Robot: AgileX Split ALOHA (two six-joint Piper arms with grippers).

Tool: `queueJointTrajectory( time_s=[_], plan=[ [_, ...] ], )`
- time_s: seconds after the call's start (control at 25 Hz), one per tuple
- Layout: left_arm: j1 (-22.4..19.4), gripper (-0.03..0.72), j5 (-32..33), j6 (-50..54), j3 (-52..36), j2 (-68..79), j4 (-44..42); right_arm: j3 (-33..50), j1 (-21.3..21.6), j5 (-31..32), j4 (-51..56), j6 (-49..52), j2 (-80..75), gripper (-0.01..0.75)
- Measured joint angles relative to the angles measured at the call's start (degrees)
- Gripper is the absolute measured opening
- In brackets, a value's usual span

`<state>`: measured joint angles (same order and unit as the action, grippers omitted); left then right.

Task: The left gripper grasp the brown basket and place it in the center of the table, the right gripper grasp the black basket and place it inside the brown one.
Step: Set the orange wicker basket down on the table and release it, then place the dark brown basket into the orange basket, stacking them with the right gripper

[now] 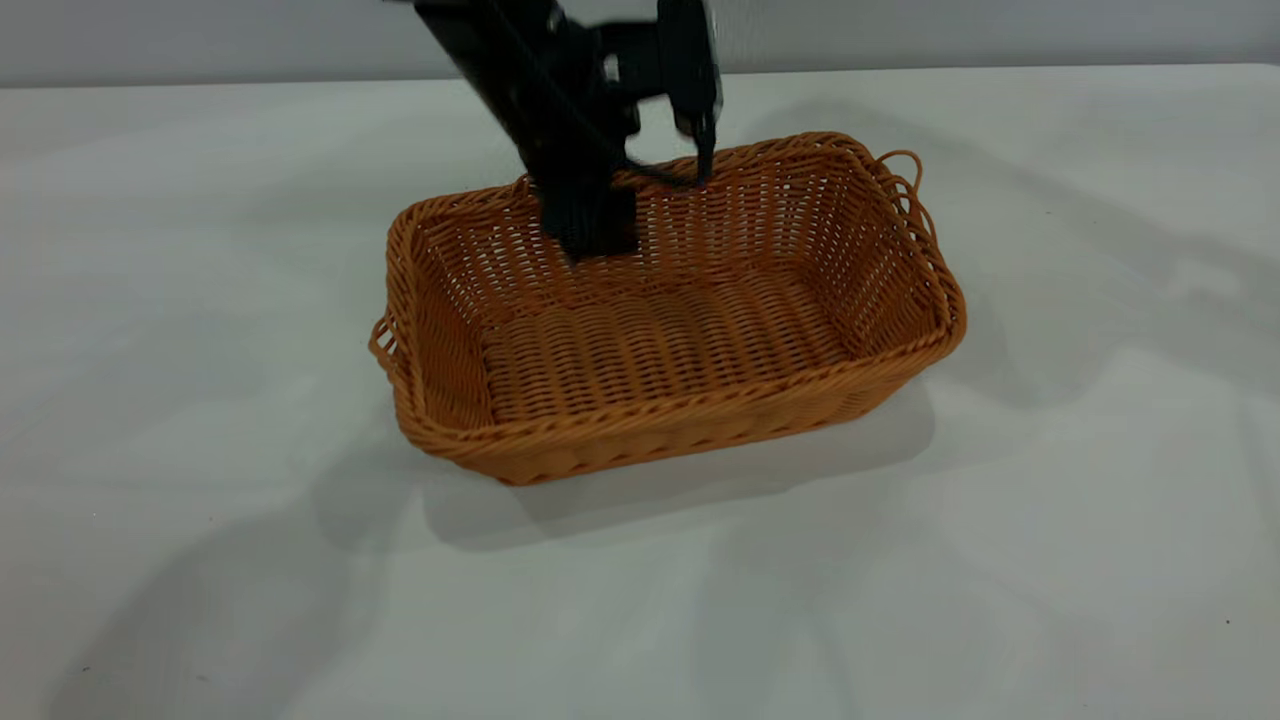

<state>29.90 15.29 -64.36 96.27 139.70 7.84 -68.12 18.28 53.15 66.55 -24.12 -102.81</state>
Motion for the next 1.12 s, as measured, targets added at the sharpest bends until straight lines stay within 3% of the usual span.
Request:
queueJointTrajectory(
  time_s=[0.16,0.28,0.44,0.64,0.88,1.12],
  plan=[
    [0.0,0.48,3.97,-0.56,0.0,-4.27,0.04,0.0,4.35,-0.01,0.76,0.29,0.0,0.081],
    [-0.06,0.482,8.78,-0.67,-0.11,-9.42,0.04,0.0,5.18,0.16,-0.87,0.33,0.0,0.081],
    [-1.33,0.482,13.69,-0.35,-0.19,-18.73,0.07,-0.05,4.39,0.53,-4.36,0.16,-0.19,0.081],
    [-6.17,0.472,16.27,2.76,-0.19,-33.87,-0.12,-0.05,0.88,0.38,-7.46,0.16,-2.26,0.081],
    [-9.34,0.468,17.58,3.76,-0.19,-47.82,-0.06,-1.63,-10.42,-0.84,-11.29,-1.25,-7.46,0.081],
    [-9.4,0.467,18.63,3.88,-0.19,-52.87,0.0,-14.01,-24.32,1.1,-27.73,1.5,-15.03,0.081]
  ],
)
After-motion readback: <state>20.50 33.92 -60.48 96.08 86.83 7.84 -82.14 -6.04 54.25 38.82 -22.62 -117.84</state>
